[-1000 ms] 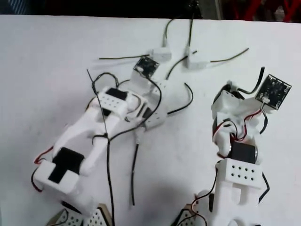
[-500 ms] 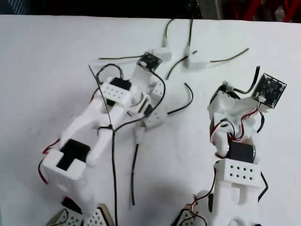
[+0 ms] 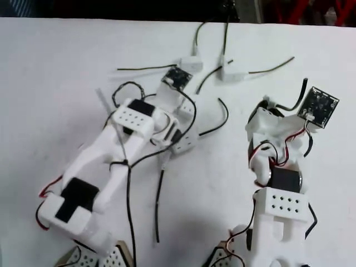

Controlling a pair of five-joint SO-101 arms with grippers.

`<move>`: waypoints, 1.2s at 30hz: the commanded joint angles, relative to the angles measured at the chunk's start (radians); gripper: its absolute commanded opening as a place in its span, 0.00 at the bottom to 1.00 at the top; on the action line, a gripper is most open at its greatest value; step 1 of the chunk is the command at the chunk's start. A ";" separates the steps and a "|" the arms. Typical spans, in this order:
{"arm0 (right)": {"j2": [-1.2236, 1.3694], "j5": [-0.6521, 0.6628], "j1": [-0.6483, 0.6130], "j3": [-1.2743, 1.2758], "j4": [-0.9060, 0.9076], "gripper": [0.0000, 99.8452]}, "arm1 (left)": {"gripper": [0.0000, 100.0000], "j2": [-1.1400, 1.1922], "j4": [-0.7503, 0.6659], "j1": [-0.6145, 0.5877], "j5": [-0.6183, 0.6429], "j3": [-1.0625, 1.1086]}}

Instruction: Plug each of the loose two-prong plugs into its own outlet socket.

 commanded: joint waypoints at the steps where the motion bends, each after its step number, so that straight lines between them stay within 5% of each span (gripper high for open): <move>1: -0.013 0.002 -0.012 -0.026 0.004 0.02 | 0.26 -0.097 -0.018 0.013 0.008 0.006; 10: -0.012 0.186 -0.265 -0.028 0.122 0.02 | 0.26 -0.104 -0.018 0.007 0.008 0.026; 17: -0.010 0.212 -0.418 0.023 0.173 0.02 | 0.26 -0.104 -0.018 -0.004 0.006 0.035; 27: 0.004 0.270 -0.530 0.164 0.025 0.02 | 0.26 -0.104 -0.018 -0.096 0.014 0.035; 36: 0.285 0.275 -0.575 0.123 -0.079 0.02 | 0.26 -0.104 -0.015 -0.113 0.015 0.035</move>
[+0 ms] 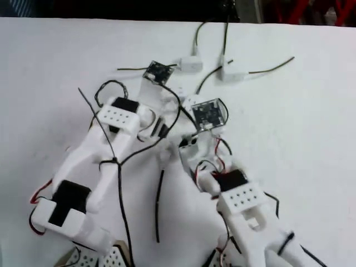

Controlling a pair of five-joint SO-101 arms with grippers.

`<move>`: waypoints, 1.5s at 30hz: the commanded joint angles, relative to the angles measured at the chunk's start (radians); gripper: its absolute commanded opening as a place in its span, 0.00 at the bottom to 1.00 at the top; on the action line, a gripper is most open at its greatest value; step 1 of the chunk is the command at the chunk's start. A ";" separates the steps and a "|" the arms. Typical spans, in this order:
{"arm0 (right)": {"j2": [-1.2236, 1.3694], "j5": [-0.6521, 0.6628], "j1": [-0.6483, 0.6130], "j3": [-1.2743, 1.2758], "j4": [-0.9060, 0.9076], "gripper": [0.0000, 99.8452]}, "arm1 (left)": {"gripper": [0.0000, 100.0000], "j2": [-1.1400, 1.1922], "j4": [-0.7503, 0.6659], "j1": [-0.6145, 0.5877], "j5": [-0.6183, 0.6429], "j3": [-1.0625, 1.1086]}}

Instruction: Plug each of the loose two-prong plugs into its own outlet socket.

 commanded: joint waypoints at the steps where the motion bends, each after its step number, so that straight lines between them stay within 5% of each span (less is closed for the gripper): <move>1: 0.107 0.011 -0.008 -0.066 -0.031 0.02 | 0.26 -0.064 -0.015 -0.010 0.014 -0.008; 20: 0.139 0.005 -0.058 -0.150 0.030 0.02 | 0.26 -0.071 -0.003 -0.096 0.012 -0.018; 26: 0.217 0.011 -0.056 -0.203 0.053 0.02 | 0.26 -0.188 0.144 -0.166 0.006 -0.023; 37: 0.265 0.012 -0.051 -0.238 0.059 0.02 | 0.26 -0.685 0.060 -0.282 -0.051 0.445; 45: 0.274 0.089 -0.050 -0.238 0.061 0.02 | 0.26 -0.779 0.060 -0.410 -0.152 0.600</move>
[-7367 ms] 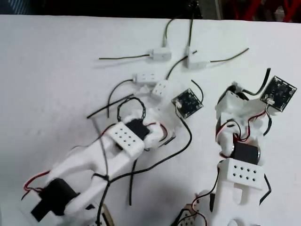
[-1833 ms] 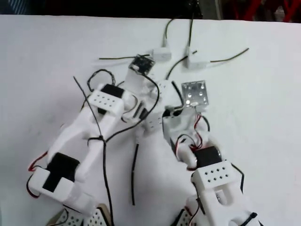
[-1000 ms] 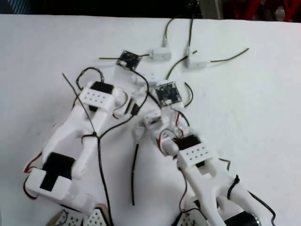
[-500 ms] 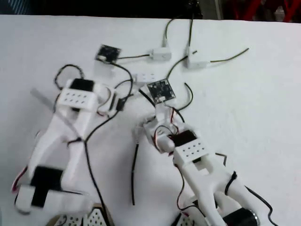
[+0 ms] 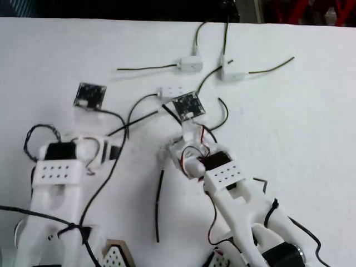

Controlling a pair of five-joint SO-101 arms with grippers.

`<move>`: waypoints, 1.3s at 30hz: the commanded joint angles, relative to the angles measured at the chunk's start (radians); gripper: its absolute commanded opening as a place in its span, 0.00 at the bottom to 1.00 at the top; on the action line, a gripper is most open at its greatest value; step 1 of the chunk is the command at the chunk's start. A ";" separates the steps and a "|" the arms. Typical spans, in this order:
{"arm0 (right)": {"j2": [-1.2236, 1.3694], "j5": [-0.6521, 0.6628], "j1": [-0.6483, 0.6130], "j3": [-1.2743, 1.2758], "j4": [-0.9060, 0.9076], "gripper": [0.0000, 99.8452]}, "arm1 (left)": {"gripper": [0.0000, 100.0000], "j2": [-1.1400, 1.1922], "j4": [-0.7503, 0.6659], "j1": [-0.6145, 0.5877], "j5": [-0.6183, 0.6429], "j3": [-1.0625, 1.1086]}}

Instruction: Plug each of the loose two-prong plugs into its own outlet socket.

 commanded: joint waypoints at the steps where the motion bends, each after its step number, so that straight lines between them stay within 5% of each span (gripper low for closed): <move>1: 0.001 0.044 0.002 -0.048 0.012 0.02 | 0.26 -0.044 -0.023 -0.048 -0.072 0.046; 11: 0.002 0.084 0.004 -0.084 0.087 0.02 | 0.26 -0.045 -0.187 -0.051 -0.080 0.212; 29: 0.252 0.083 0.033 -0.204 0.079 0.02 | 0.26 -0.045 -0.186 -0.090 -0.120 0.226; 39: 0.344 0.081 0.027 -0.388 0.288 0.02 | 0.26 -0.045 -0.186 -0.090 -0.121 0.226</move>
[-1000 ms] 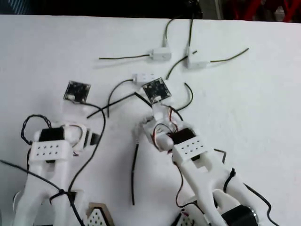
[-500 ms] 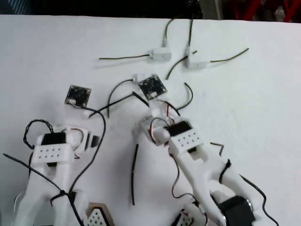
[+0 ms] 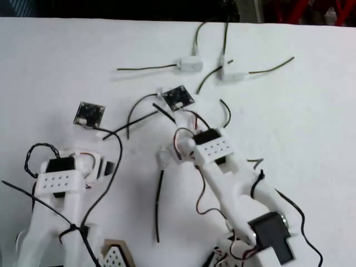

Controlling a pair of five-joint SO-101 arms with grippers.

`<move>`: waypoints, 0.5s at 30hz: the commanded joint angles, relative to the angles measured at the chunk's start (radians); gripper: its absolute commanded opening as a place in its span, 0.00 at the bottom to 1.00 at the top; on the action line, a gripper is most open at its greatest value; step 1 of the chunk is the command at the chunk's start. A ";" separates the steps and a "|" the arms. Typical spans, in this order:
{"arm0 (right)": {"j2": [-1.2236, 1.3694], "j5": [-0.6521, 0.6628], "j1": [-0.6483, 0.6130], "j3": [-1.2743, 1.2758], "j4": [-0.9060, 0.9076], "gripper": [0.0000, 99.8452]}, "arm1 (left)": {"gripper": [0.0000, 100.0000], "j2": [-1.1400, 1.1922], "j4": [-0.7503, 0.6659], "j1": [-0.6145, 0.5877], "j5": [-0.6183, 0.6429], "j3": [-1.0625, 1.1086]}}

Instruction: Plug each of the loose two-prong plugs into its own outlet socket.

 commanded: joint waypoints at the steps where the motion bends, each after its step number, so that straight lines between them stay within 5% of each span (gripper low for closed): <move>1: 0.056 0.003 0.008 -0.084 0.022 0.02 | 0.26 -0.025 -0.015 -0.008 -0.012 -0.006; 9: 0.082 0.006 0.045 -0.141 0.028 0.02 | 0.26 -0.025 -0.015 -0.008 -0.015 -0.006; 15: -0.039 0.011 0.200 -0.178 0.027 0.02 | 0.26 -0.025 -0.015 -0.008 -0.015 -0.006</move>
